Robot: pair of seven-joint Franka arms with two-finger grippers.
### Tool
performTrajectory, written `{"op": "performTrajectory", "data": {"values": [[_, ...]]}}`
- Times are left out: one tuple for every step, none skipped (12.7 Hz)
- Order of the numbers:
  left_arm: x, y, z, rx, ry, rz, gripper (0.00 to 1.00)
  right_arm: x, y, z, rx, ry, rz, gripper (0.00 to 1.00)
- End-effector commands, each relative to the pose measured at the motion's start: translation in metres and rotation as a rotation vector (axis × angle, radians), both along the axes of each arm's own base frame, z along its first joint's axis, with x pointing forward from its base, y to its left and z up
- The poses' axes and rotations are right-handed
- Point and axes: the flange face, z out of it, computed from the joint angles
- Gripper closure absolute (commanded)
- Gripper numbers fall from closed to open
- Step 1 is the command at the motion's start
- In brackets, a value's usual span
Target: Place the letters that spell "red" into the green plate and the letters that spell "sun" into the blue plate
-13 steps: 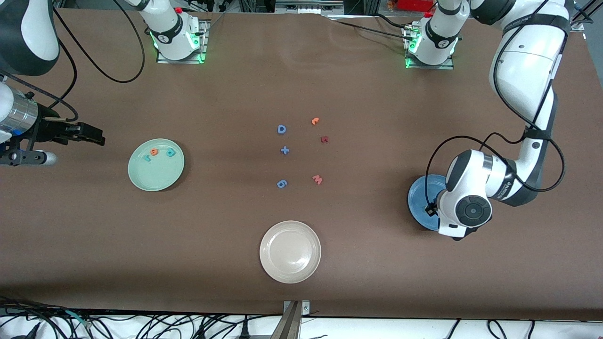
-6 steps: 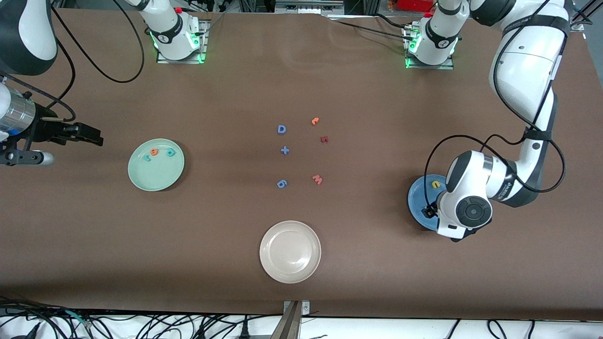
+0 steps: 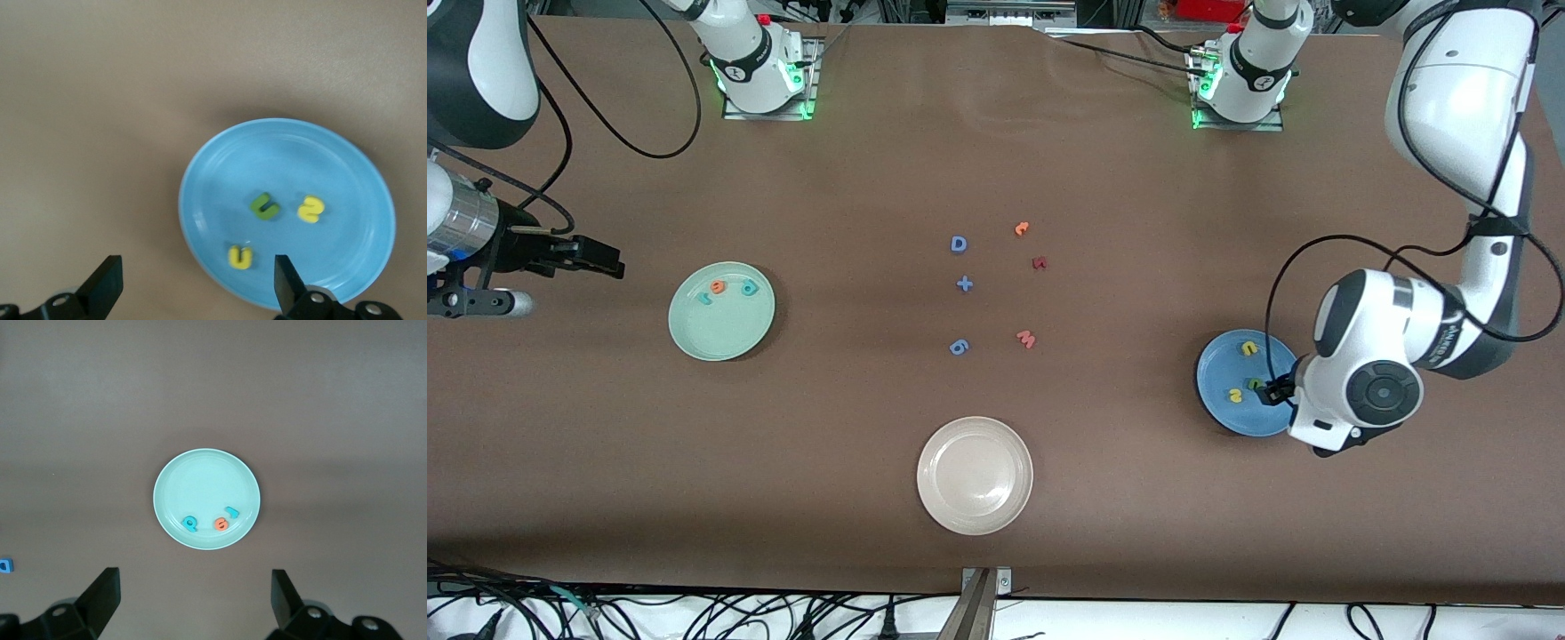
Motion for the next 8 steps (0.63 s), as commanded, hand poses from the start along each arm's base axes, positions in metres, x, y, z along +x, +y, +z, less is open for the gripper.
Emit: {"op": "performTrajectory", "data": {"values": [[-0.005, 0.040, 0.037, -0.114, 0.030, -0.134, 0.00, 0.004, -0.004, 0.020, -0.007, 0.015, -0.002, 0.00], [-0.006, 0.061, 0.046, -0.153, 0.038, -0.181, 0.00, 0.004, -0.008, 0.026, -0.008, 0.009, -0.010, 0.00], [-0.012, 0.089, 0.051, -0.191, 0.056, -0.223, 0.00, 0.004, -0.010, 0.028, -0.010, 0.006, -0.010, 0.00], [-0.019, 0.117, 0.073, -0.262, 0.038, -0.281, 0.00, 0.003, -0.012, 0.030, -0.011, 0.001, -0.004, 0.00], [-0.031, 0.128, 0.082, -0.313, 0.051, -0.371, 0.00, 0.001, -0.011, 0.036, -0.016, -0.008, 0.004, 0.00], [-0.048, 0.146, 0.095, -0.333, 0.059, -0.404, 0.00, 0.001, -0.011, 0.037, -0.016, -0.009, 0.004, 0.00], [-0.065, 0.146, 0.113, -0.361, 0.045, -0.411, 0.00, 0.001, -0.014, 0.037, -0.009, -0.010, 0.002, 0.00], [-0.083, 0.135, 0.138, -0.344, 0.032, -0.413, 0.00, 0.000, -0.019, 0.039, -0.008, -0.013, 0.013, 0.00]]}}
